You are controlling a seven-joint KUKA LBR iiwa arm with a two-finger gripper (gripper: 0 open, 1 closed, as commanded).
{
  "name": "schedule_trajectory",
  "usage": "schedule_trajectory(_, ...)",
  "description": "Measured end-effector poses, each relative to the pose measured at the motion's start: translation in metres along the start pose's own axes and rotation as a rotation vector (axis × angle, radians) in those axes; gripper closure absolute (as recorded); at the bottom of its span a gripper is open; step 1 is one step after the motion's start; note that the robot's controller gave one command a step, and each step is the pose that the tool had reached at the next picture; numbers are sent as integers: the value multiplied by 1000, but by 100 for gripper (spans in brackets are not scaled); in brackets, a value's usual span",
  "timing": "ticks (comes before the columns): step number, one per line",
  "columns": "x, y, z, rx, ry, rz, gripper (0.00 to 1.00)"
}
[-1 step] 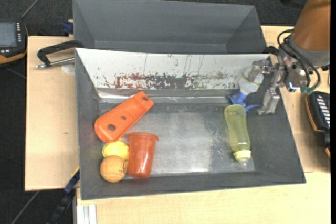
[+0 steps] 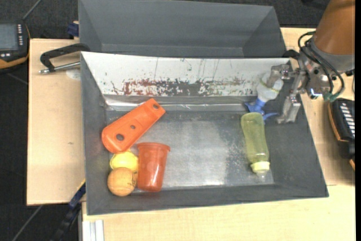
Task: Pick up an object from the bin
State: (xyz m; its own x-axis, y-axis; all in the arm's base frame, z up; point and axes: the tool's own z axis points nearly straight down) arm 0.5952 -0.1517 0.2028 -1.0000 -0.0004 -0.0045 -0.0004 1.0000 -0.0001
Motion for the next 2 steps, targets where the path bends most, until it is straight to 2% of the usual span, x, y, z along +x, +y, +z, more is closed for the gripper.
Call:
schedule_trajectory(1, 35, 11, 68, 1, -5, -19, 0)
schedule_trajectory(2, 44, 15, 110, 1, -8, -26, 0)
